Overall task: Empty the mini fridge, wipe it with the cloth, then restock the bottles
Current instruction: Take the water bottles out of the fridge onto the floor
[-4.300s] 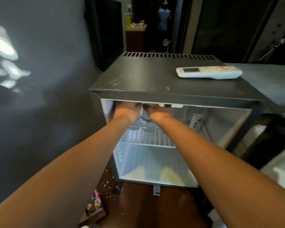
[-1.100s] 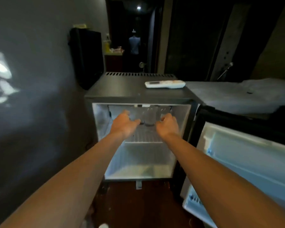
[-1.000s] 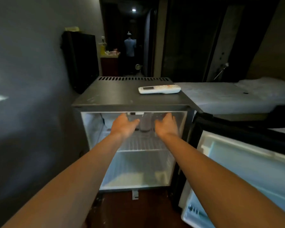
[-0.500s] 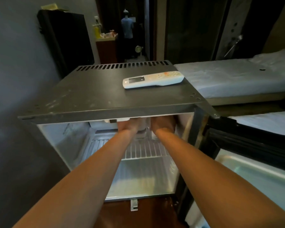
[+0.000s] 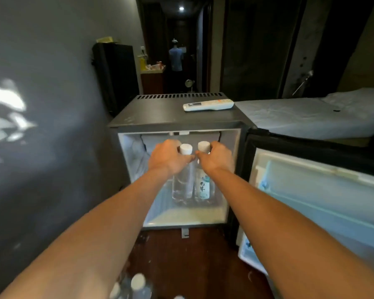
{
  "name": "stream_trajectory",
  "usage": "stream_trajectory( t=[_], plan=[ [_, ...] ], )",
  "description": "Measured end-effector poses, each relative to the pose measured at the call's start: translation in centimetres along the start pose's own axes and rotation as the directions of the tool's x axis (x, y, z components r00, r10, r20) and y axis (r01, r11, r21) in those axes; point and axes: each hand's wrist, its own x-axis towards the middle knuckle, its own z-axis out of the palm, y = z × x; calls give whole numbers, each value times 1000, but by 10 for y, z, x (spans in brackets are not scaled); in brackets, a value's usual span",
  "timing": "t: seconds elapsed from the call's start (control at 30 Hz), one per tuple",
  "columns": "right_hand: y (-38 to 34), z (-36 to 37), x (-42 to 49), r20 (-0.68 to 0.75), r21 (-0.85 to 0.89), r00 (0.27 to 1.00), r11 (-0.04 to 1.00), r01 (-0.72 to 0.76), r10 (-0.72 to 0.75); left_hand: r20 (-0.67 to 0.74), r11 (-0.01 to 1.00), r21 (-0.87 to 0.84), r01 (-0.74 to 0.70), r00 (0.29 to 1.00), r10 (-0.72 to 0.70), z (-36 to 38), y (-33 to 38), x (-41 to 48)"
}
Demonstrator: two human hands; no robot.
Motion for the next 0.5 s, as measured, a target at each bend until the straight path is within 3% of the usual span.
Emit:
stream_trajectory(
  t=[0.3,0.4,0.5],
  plan=[
    [-32,-57,-156,33,-115,985,978,174,-172,32,953,248,-177,984,174,-78,-16,-156],
    [-29,-64,-210,37,-131,983,974,183,-179,19,969,201,-146,989,145,-86,-33,-204],
    [-19,-69,-256,137,-132,982,980,147,-129,75,970,216,-111,992,97,-87,-47,-243]
  ],
)
